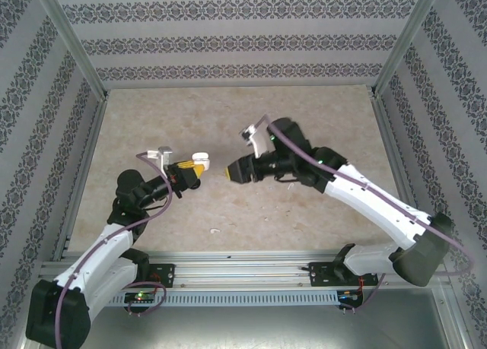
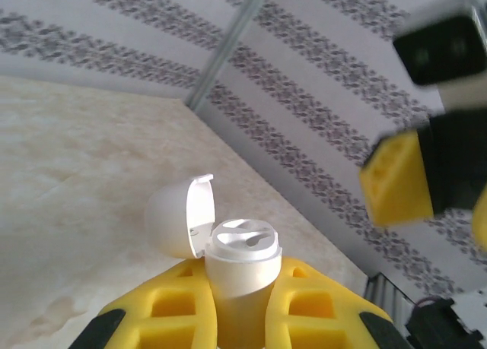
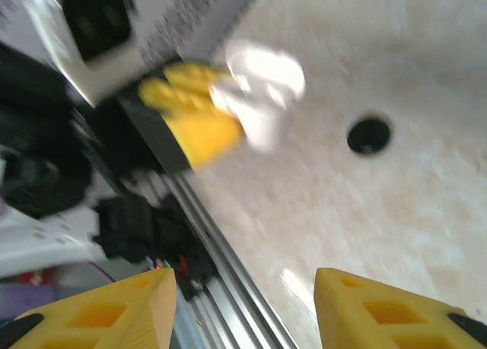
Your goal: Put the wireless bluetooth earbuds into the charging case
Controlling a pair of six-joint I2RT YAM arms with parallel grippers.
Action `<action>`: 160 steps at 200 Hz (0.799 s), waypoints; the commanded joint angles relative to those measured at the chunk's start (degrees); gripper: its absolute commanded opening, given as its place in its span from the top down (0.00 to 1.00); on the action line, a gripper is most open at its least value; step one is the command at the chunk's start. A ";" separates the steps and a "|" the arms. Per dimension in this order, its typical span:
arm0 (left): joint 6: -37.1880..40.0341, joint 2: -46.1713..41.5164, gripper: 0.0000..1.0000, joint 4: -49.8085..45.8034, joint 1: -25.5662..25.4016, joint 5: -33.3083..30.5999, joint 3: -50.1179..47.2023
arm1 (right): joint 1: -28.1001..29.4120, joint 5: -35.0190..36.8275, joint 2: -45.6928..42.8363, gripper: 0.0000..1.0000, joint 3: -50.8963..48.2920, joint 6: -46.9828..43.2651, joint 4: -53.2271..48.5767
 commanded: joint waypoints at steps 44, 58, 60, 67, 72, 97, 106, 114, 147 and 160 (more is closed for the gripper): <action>-2.85 -11.59 1.00 -16.56 5.23 -7.49 -5.01 | 13.53 15.54 14.87 0.53 -1.17 -7.55 -4.34; -4.01 -13.04 1.00 -18.02 5.74 -8.09 -5.76 | 15.77 15.52 19.55 0.53 1.13 -9.07 -5.87; -4.15 -13.24 1.00 -18.20 5.86 -8.25 -5.88 | 16.06 15.53 20.22 0.53 1.48 -9.27 -6.06; -4.71 -13.92 1.00 -19.04 6.02 -8.91 -6.15 | 17.11 15.92 22.16 0.53 2.69 -10.21 -6.87; -4.99 -14.35 1.00 -19.70 6.20 -9.30 -6.30 | 17.88 16.26 23.71 0.53 3.38 -10.87 -7.53; -5.47 -15.88 1.00 -22.57 6.68 -10.76 -6.29 | 20.62 18.19 29.69 0.53 7.65 -13.78 -11.04; -5.57 -16.11 1.00 -23.67 6.85 -11.19 -6.06 | 21.28 19.34 31.45 0.53 8.97 -14.55 -12.34; -5.52 -16.20 1.00 -24.64 6.93 -11.53 -5.84 | 21.75 20.61 32.89 0.53 10.43 -14.96 -13.81; -5.33 -16.12 1.00 -26.55 7.13 -12.23 -5.48 | 23.33 23.15 38.29 0.53 15.66 -16.28 -17.93; -5.34 -16.12 1.00 -26.98 7.29 -12.52 -5.39 | 23.52 23.58 39.85 0.53 16.52 -16.71 -18.57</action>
